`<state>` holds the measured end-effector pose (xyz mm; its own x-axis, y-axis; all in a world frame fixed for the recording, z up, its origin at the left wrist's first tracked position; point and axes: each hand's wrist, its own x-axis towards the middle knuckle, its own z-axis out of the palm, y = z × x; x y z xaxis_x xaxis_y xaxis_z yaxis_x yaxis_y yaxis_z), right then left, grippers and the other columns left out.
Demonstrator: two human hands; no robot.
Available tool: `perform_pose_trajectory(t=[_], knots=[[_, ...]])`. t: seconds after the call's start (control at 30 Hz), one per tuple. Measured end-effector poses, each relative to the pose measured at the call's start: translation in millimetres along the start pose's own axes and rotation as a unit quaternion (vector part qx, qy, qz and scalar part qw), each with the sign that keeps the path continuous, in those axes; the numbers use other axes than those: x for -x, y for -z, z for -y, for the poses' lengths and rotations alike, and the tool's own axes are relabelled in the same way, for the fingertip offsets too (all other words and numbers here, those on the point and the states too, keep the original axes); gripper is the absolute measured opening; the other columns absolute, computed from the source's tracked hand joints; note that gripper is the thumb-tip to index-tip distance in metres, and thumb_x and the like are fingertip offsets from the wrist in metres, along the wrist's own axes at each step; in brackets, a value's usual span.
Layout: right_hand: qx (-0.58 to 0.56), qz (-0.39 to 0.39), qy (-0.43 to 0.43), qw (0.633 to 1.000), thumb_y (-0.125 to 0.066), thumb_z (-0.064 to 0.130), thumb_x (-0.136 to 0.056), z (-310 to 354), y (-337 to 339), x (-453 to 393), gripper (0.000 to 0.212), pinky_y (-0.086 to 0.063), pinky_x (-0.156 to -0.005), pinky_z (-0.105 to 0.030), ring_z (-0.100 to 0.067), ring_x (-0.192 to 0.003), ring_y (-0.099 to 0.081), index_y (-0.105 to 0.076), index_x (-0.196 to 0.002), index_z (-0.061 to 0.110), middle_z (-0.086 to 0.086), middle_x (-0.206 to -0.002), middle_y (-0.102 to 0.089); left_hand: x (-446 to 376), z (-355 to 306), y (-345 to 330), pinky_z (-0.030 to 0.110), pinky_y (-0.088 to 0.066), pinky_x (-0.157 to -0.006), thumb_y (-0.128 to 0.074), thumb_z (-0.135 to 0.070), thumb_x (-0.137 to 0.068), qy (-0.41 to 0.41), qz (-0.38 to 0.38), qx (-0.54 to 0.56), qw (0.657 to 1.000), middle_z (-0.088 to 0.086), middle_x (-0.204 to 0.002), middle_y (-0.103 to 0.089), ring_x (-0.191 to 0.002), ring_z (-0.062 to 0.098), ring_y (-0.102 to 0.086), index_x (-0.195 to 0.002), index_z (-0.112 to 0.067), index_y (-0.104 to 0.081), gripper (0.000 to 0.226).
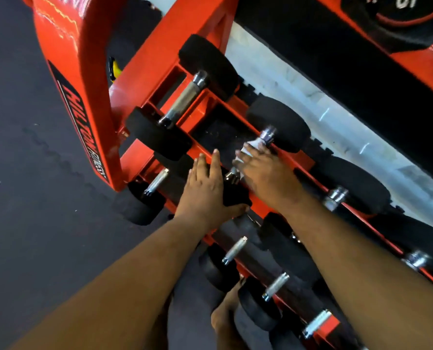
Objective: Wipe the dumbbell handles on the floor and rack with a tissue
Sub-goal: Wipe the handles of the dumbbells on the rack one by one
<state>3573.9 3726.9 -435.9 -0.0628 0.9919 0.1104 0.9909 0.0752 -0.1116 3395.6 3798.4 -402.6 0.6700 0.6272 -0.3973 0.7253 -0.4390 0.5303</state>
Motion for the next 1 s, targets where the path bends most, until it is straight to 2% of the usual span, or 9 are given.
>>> perform_pose_trajectory(t=[0.07,0.13,0.27,0.33,0.47,0.6,0.77,0.9,1.0], knots=[[0.029,0.077,0.084,0.993,-0.045,0.017,-0.092,-1,1,14,0.048,-0.032,-0.118,-0.053,-0.034,-0.142,-0.042,-0.059,-0.136,0.006,-0.014,-0.147,-0.053,-3,3,2,0.044,-0.002,-0.126,-0.082,-0.066,-0.065,-0.005,0.014,0.007,1.000,0.024,-0.166,0.003,-0.156,0.032,0.006,-0.159,-0.019,0.016,0.144],[0.062,0.098,0.109,0.987,-0.047,0.019,-0.095,-8,8,23,0.051,-0.029,-0.119,-0.053,-0.033,-0.149,-0.030,-0.049,-0.145,0.009,-0.013,-0.157,-0.041,-4,6,4,0.045,0.000,-0.126,-0.081,-0.067,-0.066,-0.009,0.031,0.011,0.999,0.025,-0.166,0.005,-0.155,0.033,0.008,-0.159,-0.021,0.017,0.143],[0.082,0.058,-0.034,0.994,-0.051,0.023,-0.103,-12,16,22,0.052,-0.019,-0.123,-0.054,-0.033,-0.153,-0.019,-0.040,-0.153,0.014,-0.016,-0.163,-0.027,-2,7,5,0.042,0.003,-0.124,-0.078,-0.069,-0.070,-0.022,0.046,0.010,0.999,0.022,-0.166,0.009,-0.155,0.032,0.012,-0.158,-0.023,0.020,0.140],[0.075,0.059,-0.029,0.995,-0.057,0.019,-0.100,-2,10,20,0.054,-0.018,-0.123,-0.053,-0.034,-0.153,-0.019,-0.042,-0.152,0.014,-0.016,-0.162,-0.028,-2,9,6,0.042,0.003,-0.124,-0.077,-0.069,-0.071,-0.026,0.045,0.014,0.999,0.021,-0.167,0.008,-0.155,0.032,0.011,-0.158,-0.023,0.020,0.138],[0.078,0.103,0.075,0.989,-0.056,0.015,-0.096,-1,4,19,0.056,-0.020,-0.122,-0.053,-0.031,-0.153,-0.020,-0.043,-0.151,0.014,-0.009,-0.161,-0.033,-1,10,6,0.039,0.006,-0.121,-0.076,-0.069,-0.072,-0.029,0.047,0.018,0.998,0.021,-0.167,0.007,-0.155,0.031,0.011,-0.158,-0.026,0.019,0.136],[0.093,0.057,-0.027,0.994,-0.061,0.012,-0.095,-9,10,13,0.060,-0.020,-0.122,-0.054,-0.030,-0.151,-0.026,-0.042,-0.151,0.014,-0.008,-0.159,-0.039,0,10,8,0.037,0.007,-0.118,-0.075,-0.070,-0.073,-0.031,0.050,0.022,0.998,0.020,-0.167,0.007,-0.155,0.031,0.011,-0.158,-0.027,0.018,0.133],[0.073,0.094,0.069,0.991,-0.064,0.008,-0.090,-1,7,16,0.061,-0.022,-0.122,-0.054,-0.032,-0.151,-0.027,-0.047,-0.148,0.013,-0.012,-0.159,-0.038,1,9,9,0.037,0.006,-0.119,-0.076,-0.068,-0.073,-0.031,0.051,0.023,0.998,0.020,-0.167,0.006,-0.155,0.031,0.010,-0.159,-0.026,0.015,0.132],[0.084,0.073,-0.075,0.991,-0.061,0.011,-0.095,-10,17,8,0.064,-0.015,-0.124,-0.050,-0.031,-0.153,-0.018,-0.036,-0.154,0.014,-0.013,-0.163,-0.028,2,9,10,0.040,0.003,-0.122,-0.075,-0.069,-0.073,-0.029,0.052,0.019,0.998,0.022,-0.166,0.005,-0.155,0.033,0.008,-0.159,-0.025,0.014,0.131],[0.059,0.094,-0.017,0.994,-0.055,0.007,-0.094,2,10,10,0.060,-0.016,-0.124,-0.052,-0.032,-0.152,-0.020,-0.040,-0.152,0.012,-0.012,-0.161,-0.033,1,9,10,0.041,0.002,-0.122,-0.075,-0.070,-0.072,-0.028,0.051,0.016,0.998,0.023,-0.166,0.003,-0.155,0.033,0.006,-0.159,-0.025,0.013,0.132]])
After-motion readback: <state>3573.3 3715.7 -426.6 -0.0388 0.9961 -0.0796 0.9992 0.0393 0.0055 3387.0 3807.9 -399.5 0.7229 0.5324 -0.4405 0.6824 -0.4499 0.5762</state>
